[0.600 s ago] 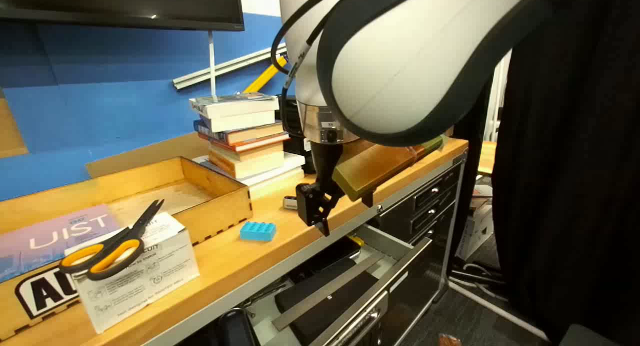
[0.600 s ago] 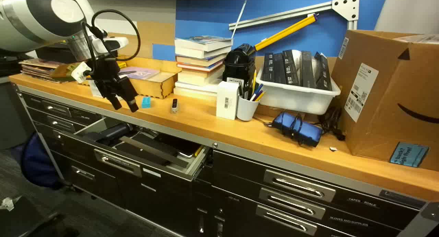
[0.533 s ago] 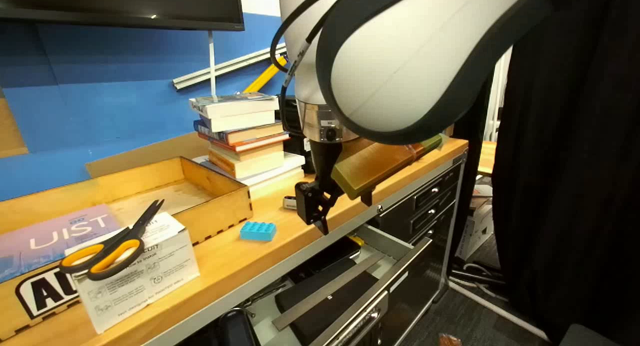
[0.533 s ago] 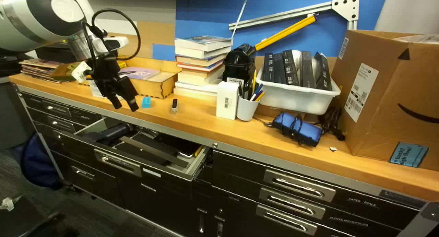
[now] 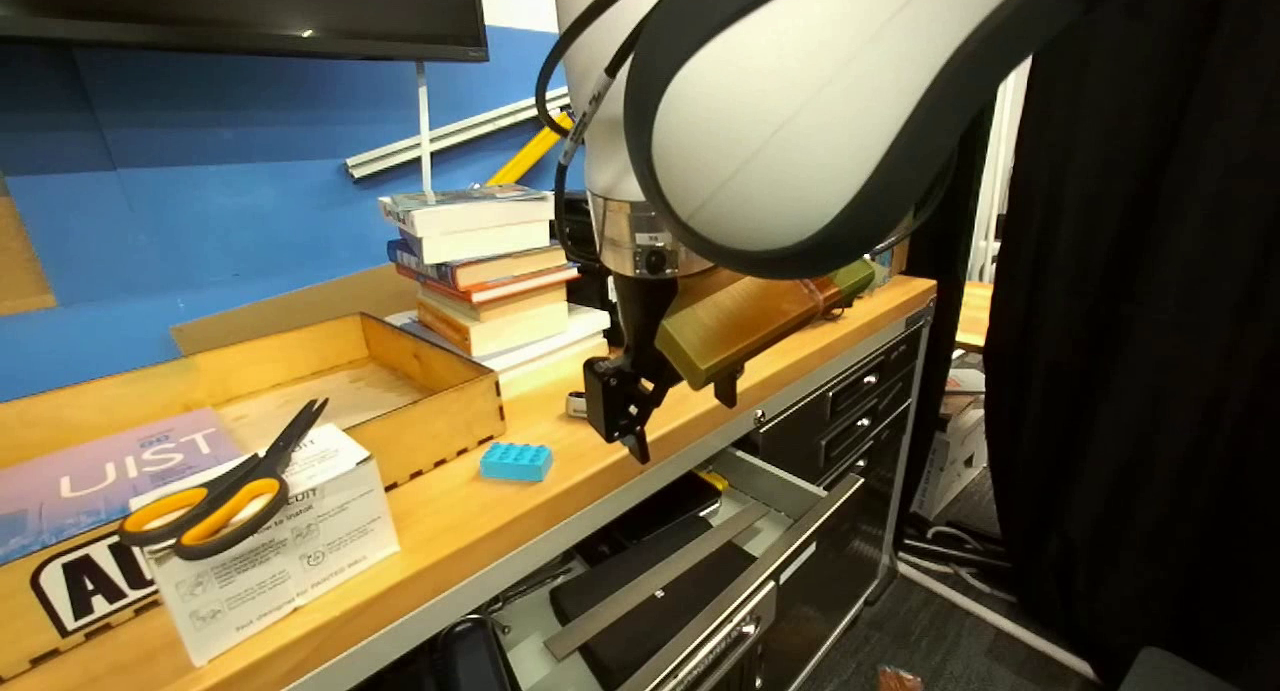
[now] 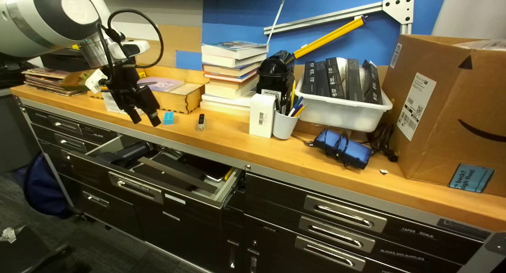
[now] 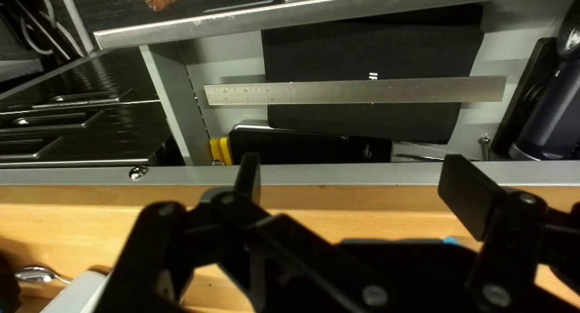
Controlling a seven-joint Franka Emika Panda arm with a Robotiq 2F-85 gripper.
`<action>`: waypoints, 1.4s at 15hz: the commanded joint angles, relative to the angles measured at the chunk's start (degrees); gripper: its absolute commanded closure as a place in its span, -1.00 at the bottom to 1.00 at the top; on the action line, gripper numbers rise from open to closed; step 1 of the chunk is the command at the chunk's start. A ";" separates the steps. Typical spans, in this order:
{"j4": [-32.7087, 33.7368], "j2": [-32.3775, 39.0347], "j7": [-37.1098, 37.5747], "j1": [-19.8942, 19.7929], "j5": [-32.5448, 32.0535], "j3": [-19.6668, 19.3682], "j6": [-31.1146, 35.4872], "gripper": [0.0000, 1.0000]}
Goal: Pick up the blue object from the counter and put it in the open drawer and close it
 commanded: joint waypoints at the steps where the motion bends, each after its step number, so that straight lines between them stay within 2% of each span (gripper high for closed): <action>1: 7.02 7.67 -3.46 1.94 0.18 -3.18 3.40 -1.00; 2: 9.74 10.20 -2.00 1.82 -0.83 -3.52 3.89 -1.00; 6: 18.77 19.14 -6.60 4.27 3.53 -6.36 6.29 -1.00; 10: 26.37 27.32 -16.50 6.20 13.94 -7.21 5.73 -1.00; 13: 30.10 31.50 -23.66 6.45 20.19 -6.25 3.82 -1.00; 15: 31.49 33.08 -25.21 7.19 21.18 -6.58 2.38 -1.00; 16: 31.61 33.45 -24.35 7.96 19.98 -7.36 2.27 -0.86; 17: 31.48 33.61 -21.66 9.39 17.05 -8.78 2.75 -0.46; 21: 30.14 32.25 -15.29 12.80 9.77 -12.49 2.74 0.16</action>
